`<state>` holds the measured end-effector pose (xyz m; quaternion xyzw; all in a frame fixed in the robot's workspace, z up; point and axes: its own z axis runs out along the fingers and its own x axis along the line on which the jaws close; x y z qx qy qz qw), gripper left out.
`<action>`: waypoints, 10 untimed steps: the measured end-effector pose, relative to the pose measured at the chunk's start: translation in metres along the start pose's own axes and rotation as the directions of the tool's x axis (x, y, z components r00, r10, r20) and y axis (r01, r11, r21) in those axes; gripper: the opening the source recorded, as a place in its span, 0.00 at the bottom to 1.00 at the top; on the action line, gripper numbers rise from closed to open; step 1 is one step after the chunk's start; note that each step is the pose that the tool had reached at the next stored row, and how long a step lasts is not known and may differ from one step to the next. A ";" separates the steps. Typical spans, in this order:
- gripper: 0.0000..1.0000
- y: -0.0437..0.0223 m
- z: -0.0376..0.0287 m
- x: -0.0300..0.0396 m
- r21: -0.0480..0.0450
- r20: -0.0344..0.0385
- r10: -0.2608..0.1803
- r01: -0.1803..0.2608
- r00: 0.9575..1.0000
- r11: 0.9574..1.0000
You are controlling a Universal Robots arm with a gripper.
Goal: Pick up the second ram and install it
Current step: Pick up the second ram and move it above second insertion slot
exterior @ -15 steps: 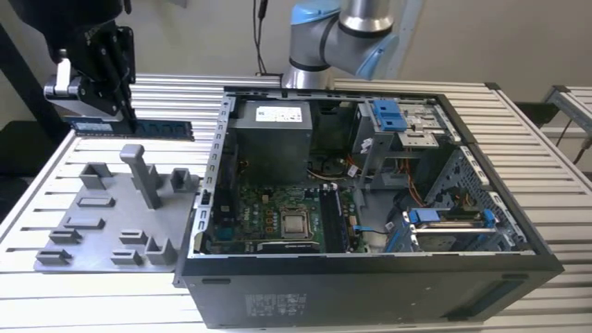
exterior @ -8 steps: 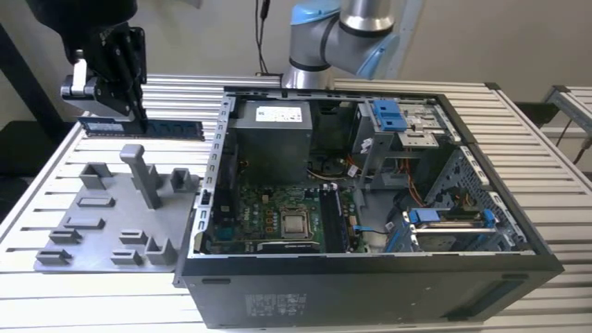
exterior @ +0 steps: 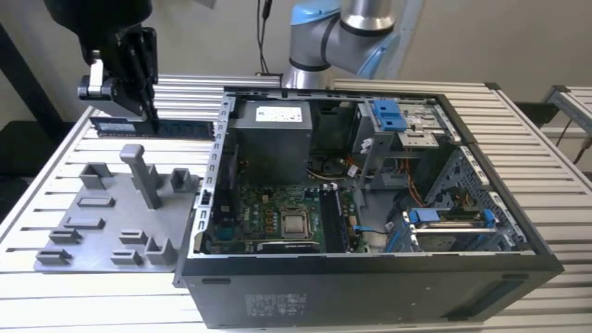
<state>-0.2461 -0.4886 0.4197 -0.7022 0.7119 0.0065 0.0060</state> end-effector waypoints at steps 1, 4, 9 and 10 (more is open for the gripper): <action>0.14 -0.0017 0.0000 0.0000 0.000 0.000 -0.001 0.001 1.000 1.000; 0.14 -0.0070 0.0000 -0.0001 0.000 0.000 -0.002 0.002 1.000 1.000; 0.14 -0.0149 0.0000 -0.0002 0.000 0.000 -0.005 0.005 1.000 1.000; 0.14 -0.0165 0.0000 -0.0002 0.000 0.000 -0.006 0.006 1.000 1.000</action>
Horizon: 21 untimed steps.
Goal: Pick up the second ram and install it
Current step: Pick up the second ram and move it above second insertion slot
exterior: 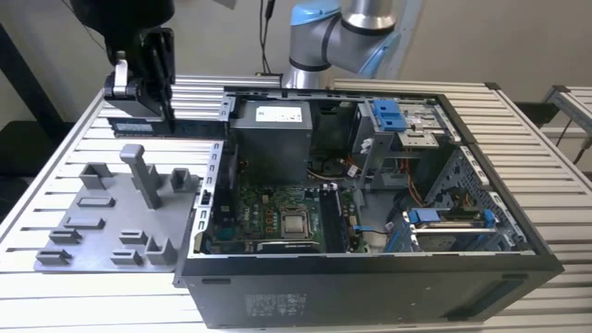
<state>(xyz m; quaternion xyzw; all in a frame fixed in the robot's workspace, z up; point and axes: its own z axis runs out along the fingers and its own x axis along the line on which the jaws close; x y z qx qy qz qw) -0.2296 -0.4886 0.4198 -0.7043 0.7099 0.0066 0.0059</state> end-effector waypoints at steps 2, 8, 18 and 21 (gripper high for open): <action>0.14 -0.0030 0.0000 0.0000 0.000 0.000 -0.001 0.001 1.000 1.000; 0.14 -0.0117 0.0000 -0.0001 0.000 0.000 -0.005 0.005 1.000 1.000; 0.14 -0.0254 0.0000 -0.0002 0.000 0.000 -0.010 0.010 1.000 1.000; 0.14 -0.0298 0.0000 -0.0002 0.000 0.000 -0.012 0.012 1.000 1.000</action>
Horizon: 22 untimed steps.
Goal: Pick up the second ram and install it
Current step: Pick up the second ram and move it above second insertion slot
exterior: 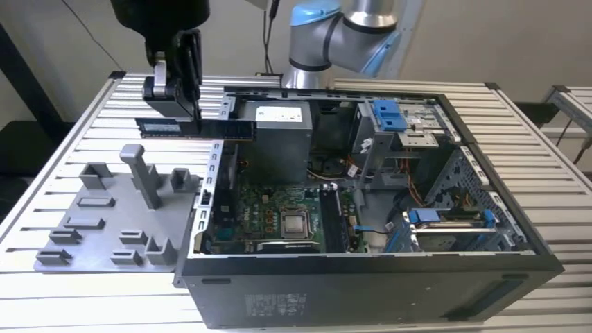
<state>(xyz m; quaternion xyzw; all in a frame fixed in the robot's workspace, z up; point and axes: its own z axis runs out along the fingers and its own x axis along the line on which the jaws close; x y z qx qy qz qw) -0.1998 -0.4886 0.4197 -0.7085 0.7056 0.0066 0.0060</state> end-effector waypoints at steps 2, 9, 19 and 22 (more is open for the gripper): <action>0.14 -0.0030 0.0000 0.0000 0.000 0.000 -0.001 0.001 1.000 1.000; 0.14 -0.0133 -0.0001 0.0001 0.000 0.000 -0.005 0.005 1.000 1.000; 0.14 -0.0280 0.0000 0.0001 0.000 0.000 -0.010 0.010 1.000 1.000; 0.14 -0.0324 -0.0001 0.0002 0.000 0.000 -0.012 0.012 1.000 1.000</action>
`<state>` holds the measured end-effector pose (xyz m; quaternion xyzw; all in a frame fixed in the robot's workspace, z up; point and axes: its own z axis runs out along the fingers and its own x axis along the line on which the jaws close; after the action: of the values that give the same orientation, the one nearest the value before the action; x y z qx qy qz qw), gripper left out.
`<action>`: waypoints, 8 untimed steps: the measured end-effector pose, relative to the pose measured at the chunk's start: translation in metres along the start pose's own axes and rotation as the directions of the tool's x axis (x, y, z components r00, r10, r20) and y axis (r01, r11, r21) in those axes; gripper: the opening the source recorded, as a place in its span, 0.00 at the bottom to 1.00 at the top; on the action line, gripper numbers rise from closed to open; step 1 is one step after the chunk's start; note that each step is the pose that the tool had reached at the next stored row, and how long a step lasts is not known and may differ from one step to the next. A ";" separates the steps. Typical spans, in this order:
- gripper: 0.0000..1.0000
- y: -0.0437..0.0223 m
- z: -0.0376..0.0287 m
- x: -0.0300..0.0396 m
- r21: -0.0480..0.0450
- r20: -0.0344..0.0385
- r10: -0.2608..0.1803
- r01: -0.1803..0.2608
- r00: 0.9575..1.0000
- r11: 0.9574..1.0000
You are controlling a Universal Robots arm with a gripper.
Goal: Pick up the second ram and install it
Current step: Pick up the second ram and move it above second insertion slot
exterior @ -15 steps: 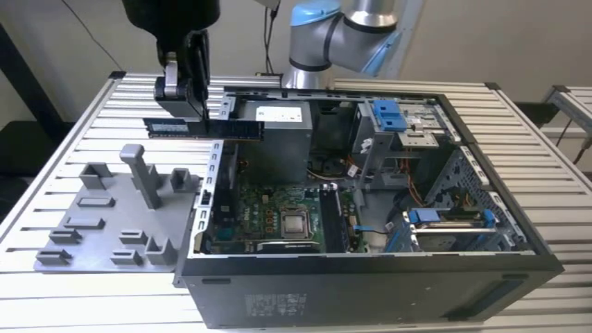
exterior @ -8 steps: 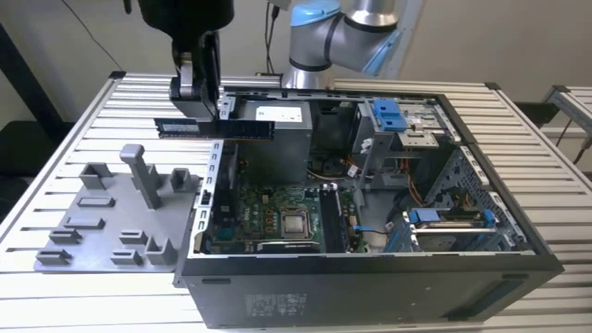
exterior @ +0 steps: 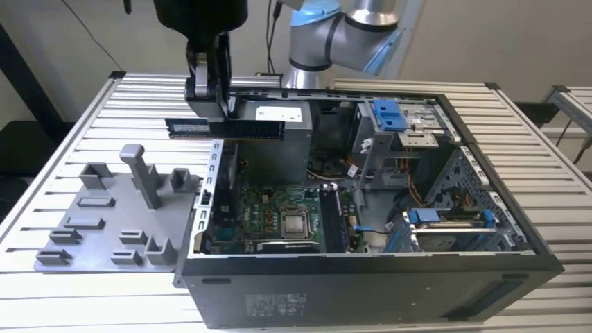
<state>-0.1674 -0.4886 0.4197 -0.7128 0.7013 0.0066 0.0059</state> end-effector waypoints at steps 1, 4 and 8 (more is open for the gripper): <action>0.14 -0.0014 0.0000 0.0000 0.000 0.000 -0.001 0.001 1.000 1.000; 0.14 -0.0059 0.0000 0.0001 0.000 0.000 -0.002 0.002 1.000 1.000; 0.14 -0.0115 0.0000 0.0002 0.000 0.000 -0.004 0.004 1.000 1.000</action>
<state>-0.1559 -0.4886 0.4198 -0.7144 0.6997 0.0067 0.0059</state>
